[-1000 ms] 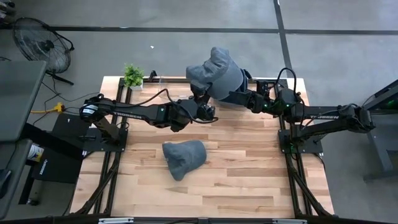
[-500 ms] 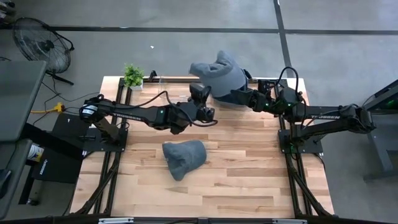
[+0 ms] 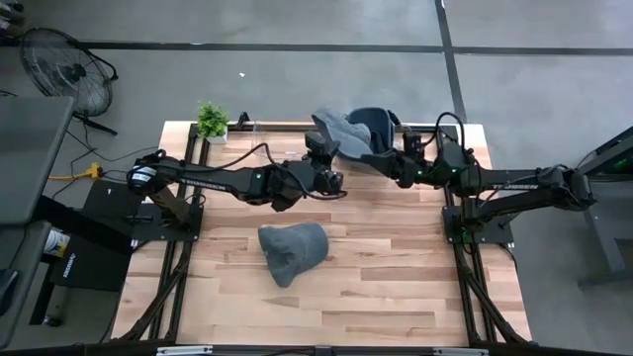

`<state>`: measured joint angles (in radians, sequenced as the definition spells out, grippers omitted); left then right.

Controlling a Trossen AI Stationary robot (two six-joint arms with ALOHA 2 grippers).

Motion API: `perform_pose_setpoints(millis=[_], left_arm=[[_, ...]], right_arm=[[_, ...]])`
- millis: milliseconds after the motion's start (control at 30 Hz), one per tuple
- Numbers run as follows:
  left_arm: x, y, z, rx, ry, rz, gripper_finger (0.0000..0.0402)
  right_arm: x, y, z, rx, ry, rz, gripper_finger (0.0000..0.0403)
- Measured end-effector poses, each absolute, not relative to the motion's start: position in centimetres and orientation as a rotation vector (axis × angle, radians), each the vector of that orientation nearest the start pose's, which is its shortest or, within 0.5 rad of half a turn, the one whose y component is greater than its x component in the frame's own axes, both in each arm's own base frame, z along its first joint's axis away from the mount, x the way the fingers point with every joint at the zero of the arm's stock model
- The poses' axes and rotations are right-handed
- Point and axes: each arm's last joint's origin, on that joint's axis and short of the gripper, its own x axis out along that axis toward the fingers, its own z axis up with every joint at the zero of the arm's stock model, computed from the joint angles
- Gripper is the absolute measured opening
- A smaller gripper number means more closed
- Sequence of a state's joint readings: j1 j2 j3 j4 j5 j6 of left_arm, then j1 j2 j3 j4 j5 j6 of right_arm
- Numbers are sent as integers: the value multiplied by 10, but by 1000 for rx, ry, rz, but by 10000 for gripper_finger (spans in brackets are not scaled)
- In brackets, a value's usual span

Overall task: Pick & Place hat
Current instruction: Put the top gray cap into the left transparent bin

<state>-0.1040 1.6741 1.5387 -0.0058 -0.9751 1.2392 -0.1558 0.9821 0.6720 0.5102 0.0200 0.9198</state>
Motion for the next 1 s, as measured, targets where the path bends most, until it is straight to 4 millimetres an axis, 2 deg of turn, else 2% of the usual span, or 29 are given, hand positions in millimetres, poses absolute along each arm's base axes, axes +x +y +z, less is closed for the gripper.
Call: perform_pose_setpoints(millis=[367, 700, 833, 1000], left_arm=[[382, -16, 381, 1196, 637, 690, 3], [380, -16, 382, 1155, 634, 727, 3], [380, -15, 382, 1155, 640, 735, 3], [379, -15, 381, 1145, 658, 763, 3]], right_arm=[[217, -35, 325, 893, -276, -78, 1], [217, -32, 325, 787, -223, 17, 2], [217, -31, 325, 720, -214, 31, 24], [217, -31, 326, 638, -209, 44, 86]])
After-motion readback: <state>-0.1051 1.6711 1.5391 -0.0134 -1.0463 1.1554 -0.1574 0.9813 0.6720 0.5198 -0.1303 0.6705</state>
